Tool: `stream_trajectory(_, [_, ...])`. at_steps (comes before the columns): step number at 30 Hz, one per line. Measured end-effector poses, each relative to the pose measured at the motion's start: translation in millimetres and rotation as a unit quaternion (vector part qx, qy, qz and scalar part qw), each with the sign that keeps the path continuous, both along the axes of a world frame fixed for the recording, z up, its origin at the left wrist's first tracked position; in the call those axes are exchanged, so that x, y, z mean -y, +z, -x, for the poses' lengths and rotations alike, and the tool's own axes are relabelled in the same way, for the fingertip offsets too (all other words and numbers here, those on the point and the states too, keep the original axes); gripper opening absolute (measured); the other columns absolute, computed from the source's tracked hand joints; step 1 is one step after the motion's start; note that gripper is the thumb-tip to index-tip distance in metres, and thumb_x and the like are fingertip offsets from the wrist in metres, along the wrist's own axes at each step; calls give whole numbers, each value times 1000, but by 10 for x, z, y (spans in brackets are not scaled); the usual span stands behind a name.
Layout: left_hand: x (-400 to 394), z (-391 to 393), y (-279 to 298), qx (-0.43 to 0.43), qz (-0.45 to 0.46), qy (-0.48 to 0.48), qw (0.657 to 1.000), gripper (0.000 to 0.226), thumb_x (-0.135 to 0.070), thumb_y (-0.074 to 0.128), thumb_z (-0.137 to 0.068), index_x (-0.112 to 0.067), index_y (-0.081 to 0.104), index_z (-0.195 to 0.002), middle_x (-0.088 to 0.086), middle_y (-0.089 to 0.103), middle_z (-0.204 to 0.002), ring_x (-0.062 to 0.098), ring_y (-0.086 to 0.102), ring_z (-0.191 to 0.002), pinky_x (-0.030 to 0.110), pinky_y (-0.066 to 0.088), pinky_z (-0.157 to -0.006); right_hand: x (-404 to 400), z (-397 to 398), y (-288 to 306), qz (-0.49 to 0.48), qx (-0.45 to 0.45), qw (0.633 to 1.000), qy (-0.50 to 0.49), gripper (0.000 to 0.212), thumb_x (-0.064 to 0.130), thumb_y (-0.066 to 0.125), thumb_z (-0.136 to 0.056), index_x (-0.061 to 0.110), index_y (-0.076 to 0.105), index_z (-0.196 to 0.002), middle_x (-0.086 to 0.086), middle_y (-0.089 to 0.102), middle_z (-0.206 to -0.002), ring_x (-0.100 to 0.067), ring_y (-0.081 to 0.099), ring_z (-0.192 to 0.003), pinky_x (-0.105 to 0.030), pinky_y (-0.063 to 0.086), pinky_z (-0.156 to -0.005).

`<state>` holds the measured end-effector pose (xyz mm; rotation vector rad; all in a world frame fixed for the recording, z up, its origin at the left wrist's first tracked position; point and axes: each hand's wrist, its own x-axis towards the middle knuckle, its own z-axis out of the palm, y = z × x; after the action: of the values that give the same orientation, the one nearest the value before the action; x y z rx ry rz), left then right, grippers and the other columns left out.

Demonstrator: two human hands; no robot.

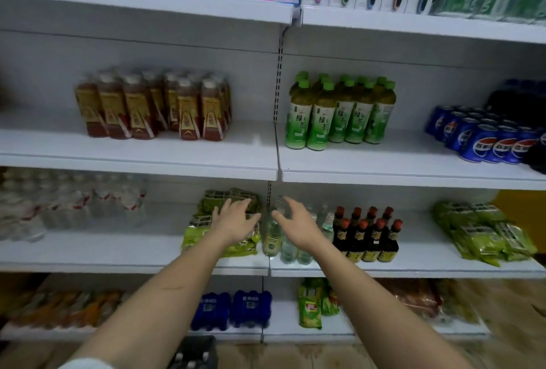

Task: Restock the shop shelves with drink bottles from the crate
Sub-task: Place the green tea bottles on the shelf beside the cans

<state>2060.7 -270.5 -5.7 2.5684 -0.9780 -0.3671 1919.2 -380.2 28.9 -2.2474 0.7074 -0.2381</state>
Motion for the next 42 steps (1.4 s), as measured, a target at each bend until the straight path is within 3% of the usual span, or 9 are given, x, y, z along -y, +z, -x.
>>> stream_trajectory(5, [-794, -166, -258, 6, -54, 19, 998, 68, -65, 28, -99, -29, 27, -157, 0, 26, -164, 26, 14, -152, 53, 11, -121, -538, -311, -252, 53, -93, 993, 57, 68, 53, 45, -99, 18, 30, -156, -8, 28, -162, -31, 26, -148, -43, 25, -120])
stream_trajectory(9, [-1676, -283, -459, -31, -105, 54, 993, 69, -64, 25, -100, -27, 24, -158, 3, 23, -165, 27, 10, -153, 52, 4, -122, -1187, -691, -617, 55, -156, 982, 92, 72, 58, 41, -100, 17, 26, -157, -11, 24, -164, -33, 24, -149, -46, 24, -120])
stream_trajectory(20, [-3720, -474, -1439, -136, -152, 133, 970, 67, -64, 29, -99, -26, 33, -154, 4, 28, -163, 29, 18, -151, 53, 15, -122, -2983, -963, -1797, -32, -264, 946, 186, 72, 60, 40, -98, 19, 28, -156, -11, 24, -163, -35, 26, -147, -47, 27, -118])
stream_trajectory(24, [-3918, -380, -1749, -196, -158, 145, 957, 61, -58, 34, -100, -23, 39, -150, 9, 39, -155, 31, 34, -143, 49, 30, -117, -3113, -801, -2159, -66, -299, 935, 177, 69, 62, 45, -94, 26, 36, -152, -7, 37, -157, -31, 40, -139, -47, 36, -113])
stream_trajectory(29, [-3818, -401, -1995, -245, -192, 125, 942, 47, -53, 29, -99, -21, 54, -123, 6, 54, -135, 34, 43, -134, 48, 34, -109, -3003, -745, -2486, -97, -368, 905, 192, 68, 56, 41, -100, 22, 25, -157, -10, 23, -163, -34, 30, -145, -43, 31, -117])
stream_trajectory(31, [-3696, -442, -2073, -240, -202, 123, 942, 46, -46, 30, -104, -17, 51, -132, 7, 52, -141, 33, 43, -134, 46, 32, -112, -2920, -810, -2677, -107, -378, 900, 188, 72, 58, 40, -99, 22, 20, -158, -13, 22, -163, -37, 30, -145, -43, 31, -117])
stream_trajectory(34, [-3543, -498, -2228, -268, -223, 142, 926, 60, -55, 30, -101, -23, 34, -151, 7, 40, -153, 33, 37, -140, 52, 29, -116, -2891, -897, -2889, -139, -391, 893, 176, 72, 59, 41, -99, 19, 25, -157, -14, 25, -162, -37, 31, -145, -43, 32, -116])
stream_trajectory(37, [-3456, -575, -2507, -299, -250, 133, 911, 69, -69, 21, -92, -29, 38, -145, 6, 39, -151, 36, 35, -139, 55, 27, -117, -2871, -982, -3093, -170, -404, 884, 166, 73, 59, 43, -97, 20, 26, -157, -13, 24, -163, -37, 30, -145, -44, 33, -116])
stream_trajectory(42, [-3494, -515, -2912, -339, -250, 124, 898, 60, -58, 33, -100, -24, 37, -150, 7, 35, -157, 28, 25, -147, 47, 22, -120, -3051, -897, -3496, -176, -429, 873, 153, 73, 60, 41, -93, 18, 36, -152, -15, 38, -154, -35, 40, -138, -45, 35, -113])
